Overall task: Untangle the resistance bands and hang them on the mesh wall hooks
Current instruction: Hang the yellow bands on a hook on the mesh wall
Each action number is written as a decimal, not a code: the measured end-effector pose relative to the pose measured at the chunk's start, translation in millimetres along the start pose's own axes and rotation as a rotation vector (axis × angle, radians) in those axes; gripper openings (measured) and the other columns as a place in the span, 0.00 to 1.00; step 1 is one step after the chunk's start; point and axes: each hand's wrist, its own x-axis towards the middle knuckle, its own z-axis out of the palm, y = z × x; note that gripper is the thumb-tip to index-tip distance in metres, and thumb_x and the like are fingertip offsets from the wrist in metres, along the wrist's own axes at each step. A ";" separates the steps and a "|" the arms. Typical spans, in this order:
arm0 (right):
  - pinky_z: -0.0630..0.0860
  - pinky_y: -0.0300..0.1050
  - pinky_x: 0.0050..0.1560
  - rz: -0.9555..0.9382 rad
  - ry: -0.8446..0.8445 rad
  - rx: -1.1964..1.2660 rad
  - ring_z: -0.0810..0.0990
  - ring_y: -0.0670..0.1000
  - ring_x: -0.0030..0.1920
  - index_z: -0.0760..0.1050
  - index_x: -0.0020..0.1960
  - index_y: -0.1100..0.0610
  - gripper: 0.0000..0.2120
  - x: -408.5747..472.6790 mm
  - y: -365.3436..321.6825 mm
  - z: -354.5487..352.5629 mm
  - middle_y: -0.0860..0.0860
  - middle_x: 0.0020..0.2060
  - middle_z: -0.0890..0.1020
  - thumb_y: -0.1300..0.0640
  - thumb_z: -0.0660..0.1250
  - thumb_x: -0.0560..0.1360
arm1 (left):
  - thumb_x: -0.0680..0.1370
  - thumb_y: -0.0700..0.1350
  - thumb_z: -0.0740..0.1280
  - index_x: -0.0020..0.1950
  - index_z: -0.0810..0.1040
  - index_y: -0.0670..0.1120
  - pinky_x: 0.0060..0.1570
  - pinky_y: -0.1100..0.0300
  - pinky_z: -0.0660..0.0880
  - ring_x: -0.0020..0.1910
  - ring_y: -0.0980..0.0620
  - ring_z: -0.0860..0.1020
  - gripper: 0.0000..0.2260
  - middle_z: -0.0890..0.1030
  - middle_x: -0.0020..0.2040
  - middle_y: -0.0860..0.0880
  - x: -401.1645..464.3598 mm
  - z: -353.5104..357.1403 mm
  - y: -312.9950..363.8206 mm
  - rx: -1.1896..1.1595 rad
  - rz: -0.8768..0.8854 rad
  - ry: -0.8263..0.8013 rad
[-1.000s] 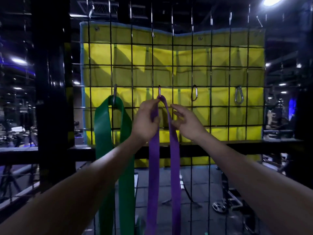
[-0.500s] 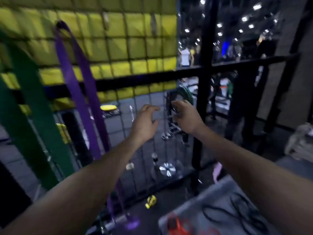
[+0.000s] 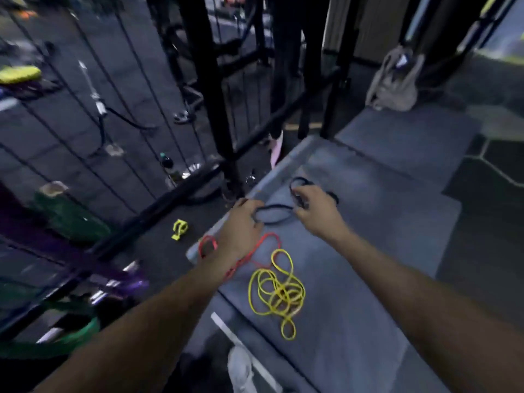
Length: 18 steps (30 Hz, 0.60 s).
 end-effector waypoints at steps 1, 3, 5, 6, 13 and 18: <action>0.64 0.45 0.61 0.041 -0.023 0.009 0.73 0.59 0.61 0.73 0.62 0.64 0.20 -1.7 20.2 17.3 0.62 0.59 0.76 0.66 0.65 0.71 | 0.73 0.38 0.64 0.62 0.74 0.38 0.60 0.62 0.63 0.61 0.42 0.74 0.17 0.75 0.60 0.40 -1.7 20.5 -12.4 0.004 -0.018 -0.057; 0.64 0.45 0.64 0.122 -0.095 0.026 0.72 0.59 0.63 0.71 0.66 0.64 0.23 -8.8 56.5 53.3 0.62 0.62 0.75 0.66 0.66 0.71 | 0.72 0.42 0.62 0.63 0.74 0.38 0.61 0.59 0.63 0.62 0.43 0.73 0.20 0.76 0.61 0.40 -8.9 61.0 -38.9 0.006 -0.039 -0.142; 0.63 0.43 0.65 0.204 -0.155 0.041 0.72 0.57 0.64 0.70 0.67 0.63 0.24 -15.4 90.4 88.7 0.60 0.64 0.74 0.64 0.67 0.72 | 0.69 0.41 0.63 0.60 0.76 0.39 0.57 0.60 0.65 0.58 0.43 0.75 0.20 0.77 0.57 0.40 -16.8 100.0 -67.3 -0.009 -0.063 -0.195; 0.63 0.42 0.65 0.237 -0.177 0.045 0.72 0.56 0.65 0.69 0.67 0.63 0.23 -18.5 105.8 105.5 0.59 0.64 0.73 0.64 0.67 0.72 | 0.69 0.38 0.65 0.58 0.77 0.39 0.56 0.61 0.65 0.57 0.42 0.76 0.18 0.78 0.55 0.40 -20.9 119.4 -83.3 -0.024 -0.093 -0.221; 0.63 0.40 0.62 0.384 -0.308 0.091 0.71 0.56 0.64 0.71 0.66 0.61 0.22 -22.8 181.7 208.9 0.59 0.63 0.73 0.55 0.65 0.73 | 0.65 0.42 0.63 0.58 0.78 0.43 0.54 0.66 0.65 0.58 0.47 0.74 0.21 0.77 0.57 0.45 -29.4 212.3 -166.3 -0.023 -0.237 -0.387; 0.61 0.35 0.59 0.417 -0.327 0.081 0.71 0.54 0.64 0.70 0.67 0.56 0.23 -15.9 208.7 260.2 0.55 0.63 0.71 0.64 0.64 0.73 | 0.69 0.41 0.69 0.58 0.77 0.45 0.51 0.64 0.69 0.59 0.49 0.74 0.17 0.73 0.59 0.48 -28.5 256.5 -194.3 -0.010 -0.264 -0.429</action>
